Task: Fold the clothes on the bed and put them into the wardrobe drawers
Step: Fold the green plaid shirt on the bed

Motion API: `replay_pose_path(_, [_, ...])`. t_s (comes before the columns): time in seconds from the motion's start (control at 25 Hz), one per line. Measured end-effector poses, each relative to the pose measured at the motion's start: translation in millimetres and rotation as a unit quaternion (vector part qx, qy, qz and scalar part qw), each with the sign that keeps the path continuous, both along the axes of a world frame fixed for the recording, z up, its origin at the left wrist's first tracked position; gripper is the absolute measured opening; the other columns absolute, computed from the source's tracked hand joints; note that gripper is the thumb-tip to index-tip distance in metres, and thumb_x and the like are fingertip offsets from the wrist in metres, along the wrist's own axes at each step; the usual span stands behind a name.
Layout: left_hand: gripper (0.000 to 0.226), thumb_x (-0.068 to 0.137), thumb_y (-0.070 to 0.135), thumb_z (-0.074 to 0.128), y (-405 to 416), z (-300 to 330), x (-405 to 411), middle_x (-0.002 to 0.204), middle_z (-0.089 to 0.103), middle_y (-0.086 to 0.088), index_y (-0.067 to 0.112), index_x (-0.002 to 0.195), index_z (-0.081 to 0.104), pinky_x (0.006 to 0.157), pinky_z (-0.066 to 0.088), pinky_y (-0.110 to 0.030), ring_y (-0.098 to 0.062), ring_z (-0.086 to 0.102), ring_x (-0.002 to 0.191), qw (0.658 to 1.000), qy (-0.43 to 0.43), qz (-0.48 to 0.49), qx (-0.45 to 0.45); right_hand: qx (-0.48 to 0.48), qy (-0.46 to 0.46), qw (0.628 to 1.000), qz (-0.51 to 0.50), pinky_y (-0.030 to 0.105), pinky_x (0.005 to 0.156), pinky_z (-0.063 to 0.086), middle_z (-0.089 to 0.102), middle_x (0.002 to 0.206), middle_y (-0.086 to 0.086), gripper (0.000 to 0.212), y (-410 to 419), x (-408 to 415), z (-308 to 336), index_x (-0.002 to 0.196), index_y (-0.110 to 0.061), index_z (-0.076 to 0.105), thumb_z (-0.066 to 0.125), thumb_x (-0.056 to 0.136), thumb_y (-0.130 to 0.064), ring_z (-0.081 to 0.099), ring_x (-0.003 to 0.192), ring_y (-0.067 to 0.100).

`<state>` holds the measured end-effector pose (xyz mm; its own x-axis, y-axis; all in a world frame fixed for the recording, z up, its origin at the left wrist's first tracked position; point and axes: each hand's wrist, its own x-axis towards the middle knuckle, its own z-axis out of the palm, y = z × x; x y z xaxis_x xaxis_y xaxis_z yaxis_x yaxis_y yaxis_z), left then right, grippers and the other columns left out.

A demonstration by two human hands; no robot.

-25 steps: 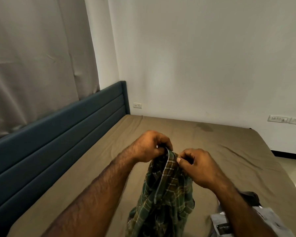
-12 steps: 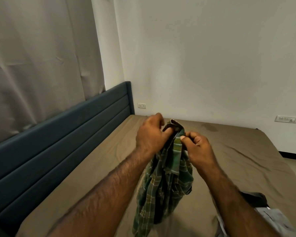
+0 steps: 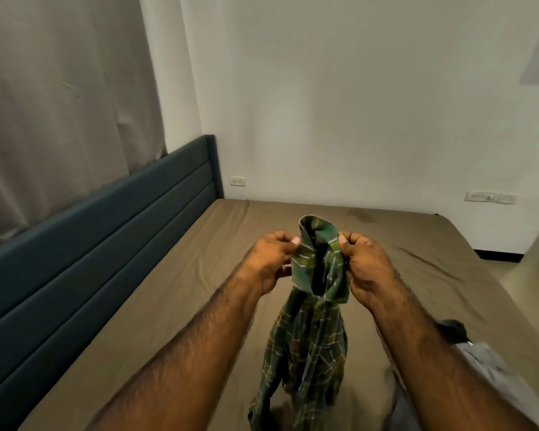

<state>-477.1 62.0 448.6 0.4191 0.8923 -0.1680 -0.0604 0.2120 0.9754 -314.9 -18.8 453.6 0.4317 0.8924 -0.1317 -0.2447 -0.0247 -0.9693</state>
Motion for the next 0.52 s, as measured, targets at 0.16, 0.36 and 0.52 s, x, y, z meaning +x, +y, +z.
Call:
replay_pose_path(0.16, [0.035,0.115,0.015,0.036,44,20,-28,0.07,0.07,-0.011,0.003,0.09,0.058,0.051,0.062,-0.032,-0.021,0.072,0.058,0.961,-0.18,0.074,-0.194,-0.079,-0.373,0.923,-0.043,0.034,0.06,0.056,0.074,0.078,0.002,0.036,0,7,17,0.084,-0.017,0.072,0.07,0.096,-0.05,0.07,0.072,0.022])
replay_pose_path(0.36, [0.039,0.099,0.048,0.069,19,24,-30,0.097,0.071,-0.006,0.011,0.109,0.061,0.067,0.059,-0.034,-0.016,0.07,0.08,0.987,0.106,-0.09,0.081,-0.097,-0.322,0.934,-0.119,0.044,0.066,0.055,0.07,0.075,0.012,0.047,-2,-12,9,0.081,-0.007,0.065,0.067,0.093,-0.052,0.06,0.067,0.023])
replay_pose_path(0.52, [0.094,0.068,0.081,0.078,-16,4,-25,0.123,0.065,-0.001,0.022,0.136,0.049,0.075,0.063,-0.037,-0.021,0.068,0.104,0.926,0.293,-0.153,0.183,-0.117,-0.354,0.911,-0.174,0.035,0.064,0.052,0.067,0.073,0.003,0.044,3,-37,23,0.071,-0.017,0.061,0.062,0.1,-0.049,0.061,0.066,0.02])
